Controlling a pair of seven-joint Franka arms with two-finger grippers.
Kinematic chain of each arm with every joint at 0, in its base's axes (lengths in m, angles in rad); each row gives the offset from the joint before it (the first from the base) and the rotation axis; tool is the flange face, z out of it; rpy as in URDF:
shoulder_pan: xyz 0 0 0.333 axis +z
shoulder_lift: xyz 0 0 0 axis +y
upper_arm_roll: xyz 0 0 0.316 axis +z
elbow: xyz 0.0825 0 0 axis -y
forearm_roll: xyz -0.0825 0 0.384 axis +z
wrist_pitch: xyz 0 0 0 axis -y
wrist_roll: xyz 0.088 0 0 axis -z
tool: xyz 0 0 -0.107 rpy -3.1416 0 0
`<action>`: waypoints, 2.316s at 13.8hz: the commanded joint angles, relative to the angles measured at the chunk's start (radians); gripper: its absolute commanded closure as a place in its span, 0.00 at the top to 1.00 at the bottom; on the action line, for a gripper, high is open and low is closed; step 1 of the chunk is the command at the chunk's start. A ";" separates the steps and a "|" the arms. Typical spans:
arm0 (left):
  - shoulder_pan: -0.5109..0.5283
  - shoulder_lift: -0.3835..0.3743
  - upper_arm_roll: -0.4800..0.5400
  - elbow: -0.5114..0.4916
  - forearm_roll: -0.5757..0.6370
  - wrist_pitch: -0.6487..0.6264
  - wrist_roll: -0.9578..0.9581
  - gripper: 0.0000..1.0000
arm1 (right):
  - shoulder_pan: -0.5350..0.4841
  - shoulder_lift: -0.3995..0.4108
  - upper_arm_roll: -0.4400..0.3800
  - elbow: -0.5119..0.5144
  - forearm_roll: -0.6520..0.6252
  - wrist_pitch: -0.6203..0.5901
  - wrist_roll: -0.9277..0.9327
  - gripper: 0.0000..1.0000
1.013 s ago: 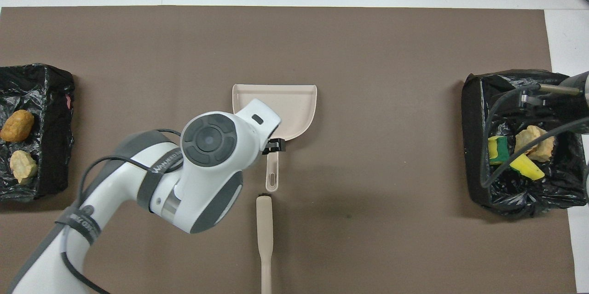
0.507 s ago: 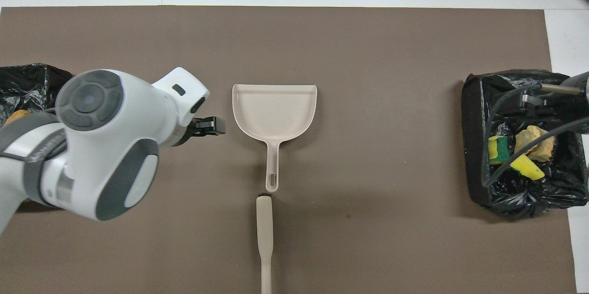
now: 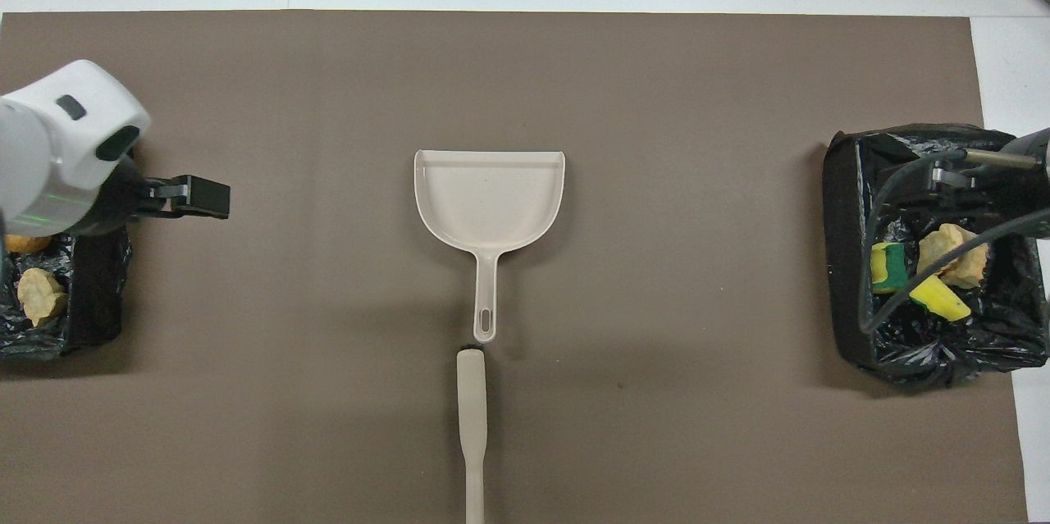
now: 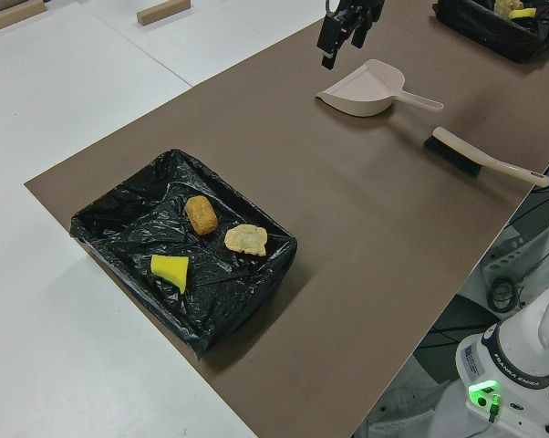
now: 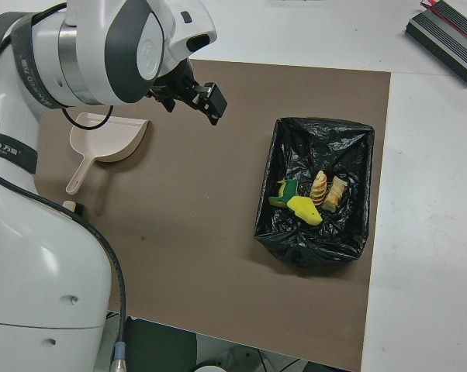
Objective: Sweep and dump trash in bin
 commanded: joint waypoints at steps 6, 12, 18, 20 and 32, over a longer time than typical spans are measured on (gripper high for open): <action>0.047 -0.048 -0.012 0.112 0.033 -0.218 0.077 1.00 | -0.016 0.005 0.001 0.000 0.013 0.031 -0.009 1.00; 0.069 -0.088 -0.012 0.033 0.034 -0.185 0.152 1.00 | -0.019 0.004 0.001 -0.001 0.013 0.037 -0.012 1.00; 0.064 -0.073 -0.011 0.056 0.033 -0.163 0.135 1.00 | -0.021 0.004 0.000 0.000 0.013 0.038 -0.012 1.00; 0.051 -0.074 0.000 0.053 0.033 -0.163 0.134 1.00 | -0.024 0.007 0.000 0.003 0.015 0.035 -0.013 1.00; 0.172 -0.071 -0.096 0.053 0.022 -0.158 0.131 1.00 | -0.030 0.015 0.000 0.010 0.010 0.017 -0.023 1.00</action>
